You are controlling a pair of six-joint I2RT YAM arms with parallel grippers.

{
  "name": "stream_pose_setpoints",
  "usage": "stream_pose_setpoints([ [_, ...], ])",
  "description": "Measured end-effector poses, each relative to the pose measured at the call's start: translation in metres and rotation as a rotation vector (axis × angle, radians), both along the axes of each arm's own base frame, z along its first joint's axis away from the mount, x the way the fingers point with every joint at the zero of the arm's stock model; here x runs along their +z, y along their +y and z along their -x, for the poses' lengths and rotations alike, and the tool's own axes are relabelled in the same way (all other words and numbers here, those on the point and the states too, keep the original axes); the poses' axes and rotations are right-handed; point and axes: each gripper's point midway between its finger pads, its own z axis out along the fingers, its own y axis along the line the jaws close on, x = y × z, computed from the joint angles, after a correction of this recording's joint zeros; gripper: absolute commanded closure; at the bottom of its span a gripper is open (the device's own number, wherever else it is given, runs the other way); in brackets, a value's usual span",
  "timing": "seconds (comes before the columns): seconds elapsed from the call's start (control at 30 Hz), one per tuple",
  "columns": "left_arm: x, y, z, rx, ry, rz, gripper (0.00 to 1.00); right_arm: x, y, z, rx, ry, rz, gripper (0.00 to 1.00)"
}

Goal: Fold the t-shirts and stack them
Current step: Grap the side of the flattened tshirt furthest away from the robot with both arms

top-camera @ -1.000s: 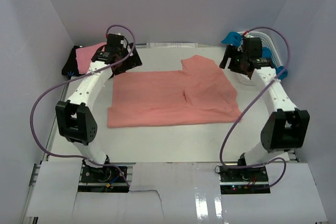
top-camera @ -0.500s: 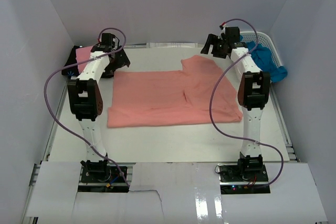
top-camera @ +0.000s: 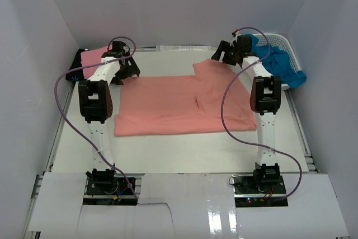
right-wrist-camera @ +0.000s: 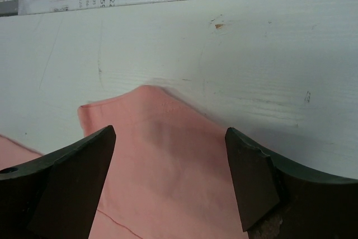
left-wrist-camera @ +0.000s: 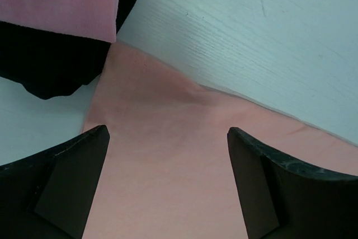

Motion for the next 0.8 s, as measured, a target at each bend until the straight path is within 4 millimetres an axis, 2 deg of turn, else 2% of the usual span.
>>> stream_pose_setpoints([
  [0.13, -0.003, 0.003, -0.003, 0.009, -0.005, 0.007, 0.02, -0.007, 0.002, -0.004, 0.002, -0.004, -0.012, 0.25],
  [0.3, -0.002, 0.006, -0.007, 0.017, -0.021, 0.011, 0.02, -0.014, 0.006, -0.006, 0.012, -0.002, -0.035, 0.32],
  [0.33, -0.002, 0.007, -0.007, 0.018, -0.024, 0.011, 0.02, -0.014, 0.006, -0.006, 0.014, 0.000, -0.038, 0.42],
  [0.37, -0.002, 0.007, -0.008, 0.019, -0.025, 0.012, 0.02, -0.015, 0.007, -0.005, 0.018, 0.002, -0.041, 0.48],
  [0.4, -0.003, 0.007, -0.008, 0.018, -0.025, 0.014, 0.02, -0.016, 0.007, -0.005, 0.021, 0.006, -0.045, 0.62],
  [0.5, -0.005, 0.007, -0.007, 0.015, -0.021, 0.023, 0.02, -0.018, 0.010, -0.003, 0.027, 0.017, -0.060, 0.72],
  [0.63, -0.008, 0.005, -0.007, 0.009, -0.015, 0.037, 0.02, -0.016, 0.014, 0.000, 0.050, 0.019, -0.079, 0.92],
  [0.8, -0.009, 0.007, -0.006, 0.010, -0.014, 0.045, 0.02, -0.024, 0.020, 0.010, 0.086, 0.045, -0.110, 0.92],
])
